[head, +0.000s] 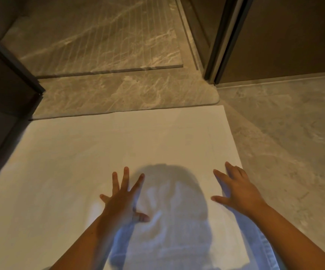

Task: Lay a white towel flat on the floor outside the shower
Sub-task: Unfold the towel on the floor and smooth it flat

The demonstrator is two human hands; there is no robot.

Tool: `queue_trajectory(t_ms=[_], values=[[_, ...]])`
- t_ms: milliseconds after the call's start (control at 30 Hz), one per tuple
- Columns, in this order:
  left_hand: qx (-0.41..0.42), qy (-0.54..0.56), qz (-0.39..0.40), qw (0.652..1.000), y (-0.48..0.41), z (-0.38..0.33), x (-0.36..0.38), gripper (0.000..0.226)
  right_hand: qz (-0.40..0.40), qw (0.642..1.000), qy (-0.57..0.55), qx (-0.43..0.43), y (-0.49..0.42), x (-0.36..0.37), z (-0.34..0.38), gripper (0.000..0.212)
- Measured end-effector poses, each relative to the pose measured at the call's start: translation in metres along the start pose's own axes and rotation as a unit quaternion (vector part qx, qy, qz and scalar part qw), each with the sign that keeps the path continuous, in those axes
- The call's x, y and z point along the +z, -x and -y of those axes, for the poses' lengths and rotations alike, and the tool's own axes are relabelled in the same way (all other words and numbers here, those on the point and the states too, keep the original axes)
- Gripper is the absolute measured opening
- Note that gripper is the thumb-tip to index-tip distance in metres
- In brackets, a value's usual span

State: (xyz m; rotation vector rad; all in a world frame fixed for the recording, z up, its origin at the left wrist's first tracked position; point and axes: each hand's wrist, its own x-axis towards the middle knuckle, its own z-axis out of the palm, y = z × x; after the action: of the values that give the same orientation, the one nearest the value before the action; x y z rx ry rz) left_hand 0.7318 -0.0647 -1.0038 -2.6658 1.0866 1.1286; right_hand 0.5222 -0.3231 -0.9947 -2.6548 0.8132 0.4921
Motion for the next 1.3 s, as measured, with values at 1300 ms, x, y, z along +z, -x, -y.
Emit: queue_trajectory(t_ms=[1300], values=[[-0.184,0.049,-0.118,0.975,-0.047,0.088,-0.046,0.108,0.034,0.999,0.012,0.005,-0.013,0.001,0.027,0.087]])
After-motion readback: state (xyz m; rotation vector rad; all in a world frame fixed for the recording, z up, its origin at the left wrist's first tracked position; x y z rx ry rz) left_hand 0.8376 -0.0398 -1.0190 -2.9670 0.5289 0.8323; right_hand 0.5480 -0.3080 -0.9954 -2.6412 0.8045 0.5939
